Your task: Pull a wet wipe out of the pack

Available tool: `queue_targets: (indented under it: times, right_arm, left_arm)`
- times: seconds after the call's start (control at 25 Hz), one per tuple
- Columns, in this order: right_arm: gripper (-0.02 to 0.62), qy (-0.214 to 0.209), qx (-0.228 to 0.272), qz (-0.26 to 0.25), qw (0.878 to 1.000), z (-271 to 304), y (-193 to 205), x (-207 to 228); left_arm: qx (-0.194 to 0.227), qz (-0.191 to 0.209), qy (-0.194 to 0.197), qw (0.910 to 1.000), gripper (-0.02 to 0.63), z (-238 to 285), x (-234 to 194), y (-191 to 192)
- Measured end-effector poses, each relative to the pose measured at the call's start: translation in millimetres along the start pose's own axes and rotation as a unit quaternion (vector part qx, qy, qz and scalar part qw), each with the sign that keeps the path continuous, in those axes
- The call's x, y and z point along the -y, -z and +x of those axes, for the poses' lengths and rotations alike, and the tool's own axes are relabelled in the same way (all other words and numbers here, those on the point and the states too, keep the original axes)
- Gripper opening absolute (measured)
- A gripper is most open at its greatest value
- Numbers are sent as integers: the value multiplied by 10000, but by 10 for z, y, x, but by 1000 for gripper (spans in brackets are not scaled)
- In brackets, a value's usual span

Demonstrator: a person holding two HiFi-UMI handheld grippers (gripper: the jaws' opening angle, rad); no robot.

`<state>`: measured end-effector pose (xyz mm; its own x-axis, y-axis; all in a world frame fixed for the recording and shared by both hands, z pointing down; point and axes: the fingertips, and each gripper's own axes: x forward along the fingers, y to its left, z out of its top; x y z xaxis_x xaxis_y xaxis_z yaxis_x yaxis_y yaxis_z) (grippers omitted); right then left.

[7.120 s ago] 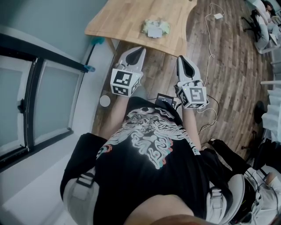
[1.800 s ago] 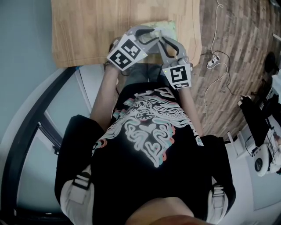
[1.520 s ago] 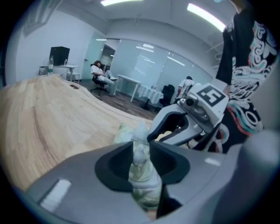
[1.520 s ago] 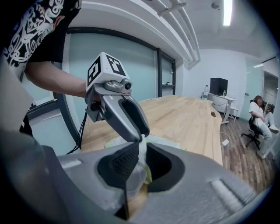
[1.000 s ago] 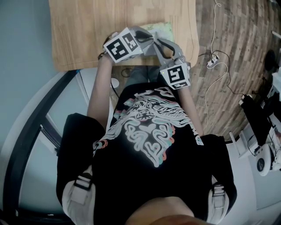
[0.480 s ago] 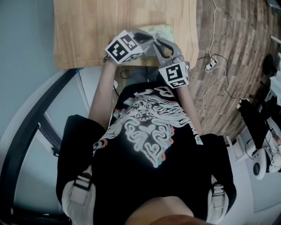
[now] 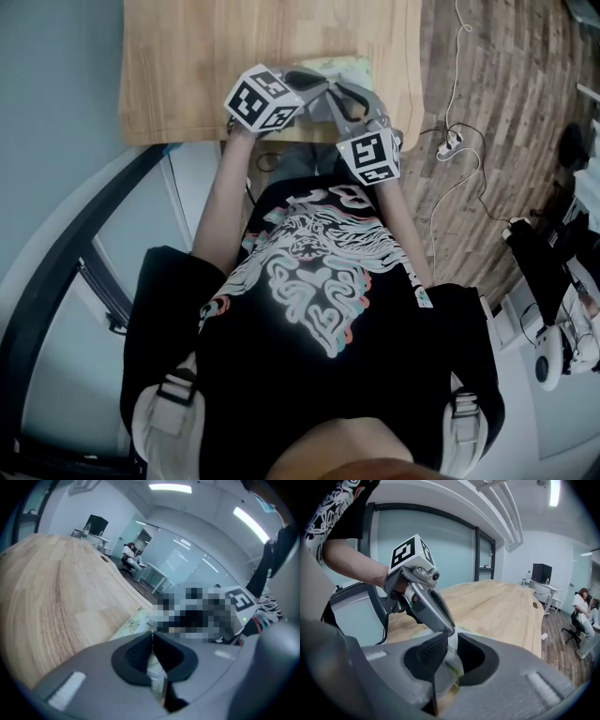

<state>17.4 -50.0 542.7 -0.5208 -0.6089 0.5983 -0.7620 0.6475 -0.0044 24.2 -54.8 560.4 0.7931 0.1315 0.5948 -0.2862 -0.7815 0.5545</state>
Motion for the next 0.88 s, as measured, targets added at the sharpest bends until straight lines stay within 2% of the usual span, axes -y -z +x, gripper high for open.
queue_targets:
  times: [0.28, 0.88]
  right_arm:
    - [101, -101, -115, -207, 9997, 2, 9, 0]
    - [101, 42, -328, -996, 9945, 67, -28, -50]
  left_arm:
    - [223, -482, 83, 9986, -3, -22, -41, -29]
    - [329, -1002, 188, 9942, -3, -108, -78, -34]
